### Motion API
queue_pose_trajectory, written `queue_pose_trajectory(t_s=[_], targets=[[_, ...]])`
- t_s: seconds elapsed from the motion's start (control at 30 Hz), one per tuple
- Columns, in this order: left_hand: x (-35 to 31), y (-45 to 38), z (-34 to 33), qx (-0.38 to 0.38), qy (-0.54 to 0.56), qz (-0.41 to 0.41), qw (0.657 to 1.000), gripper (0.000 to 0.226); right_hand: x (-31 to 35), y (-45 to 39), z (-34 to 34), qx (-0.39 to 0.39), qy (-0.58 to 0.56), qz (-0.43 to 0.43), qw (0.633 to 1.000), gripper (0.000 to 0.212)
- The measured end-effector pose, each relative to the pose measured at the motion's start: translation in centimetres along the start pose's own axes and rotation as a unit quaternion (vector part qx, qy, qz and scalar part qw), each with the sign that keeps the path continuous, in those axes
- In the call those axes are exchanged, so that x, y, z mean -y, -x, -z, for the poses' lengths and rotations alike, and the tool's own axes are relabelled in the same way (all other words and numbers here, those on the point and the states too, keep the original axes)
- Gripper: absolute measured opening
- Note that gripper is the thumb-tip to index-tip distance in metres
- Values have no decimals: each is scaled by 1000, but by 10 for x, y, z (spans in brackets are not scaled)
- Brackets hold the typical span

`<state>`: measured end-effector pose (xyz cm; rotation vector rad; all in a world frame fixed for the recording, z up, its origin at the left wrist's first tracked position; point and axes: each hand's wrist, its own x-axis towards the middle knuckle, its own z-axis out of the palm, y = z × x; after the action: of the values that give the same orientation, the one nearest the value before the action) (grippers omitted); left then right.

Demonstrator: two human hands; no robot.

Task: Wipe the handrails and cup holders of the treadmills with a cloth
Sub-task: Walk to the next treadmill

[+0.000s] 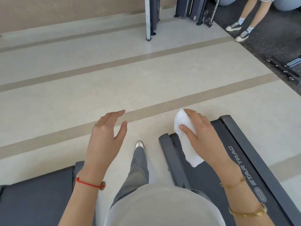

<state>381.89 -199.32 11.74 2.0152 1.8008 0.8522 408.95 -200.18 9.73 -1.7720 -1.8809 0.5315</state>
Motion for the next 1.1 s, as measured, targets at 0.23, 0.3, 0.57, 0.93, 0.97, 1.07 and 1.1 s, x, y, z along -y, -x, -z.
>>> queue_pose_trajectory(t_s=[0.23,0.3,0.57,0.93,0.97,1.07,1.1], targets=[[32,-165,-31,39,2,-42,998,30,-7,-144,-20,-36,-17,-42,998,44],[36,-215,-38,62,1,-63,996,31,-8,-183,-24,-52,-18,-57,997,43],[29,-379,-85,158,7,-164,974,31,-34,-274,-16,-120,-11,-168,978,44],[-60,-542,-213,275,53,-272,921,32,-120,-358,29,-219,-13,-316,923,41],[-75,-556,-229,281,57,-284,915,32,-133,-365,37,-227,-12,-328,917,42],[-126,-596,-278,300,70,-322,895,32,-176,-387,69,-257,-3,-359,897,41],[-146,-609,-296,304,77,-335,888,32,-191,-394,81,-266,1,-366,892,40]])
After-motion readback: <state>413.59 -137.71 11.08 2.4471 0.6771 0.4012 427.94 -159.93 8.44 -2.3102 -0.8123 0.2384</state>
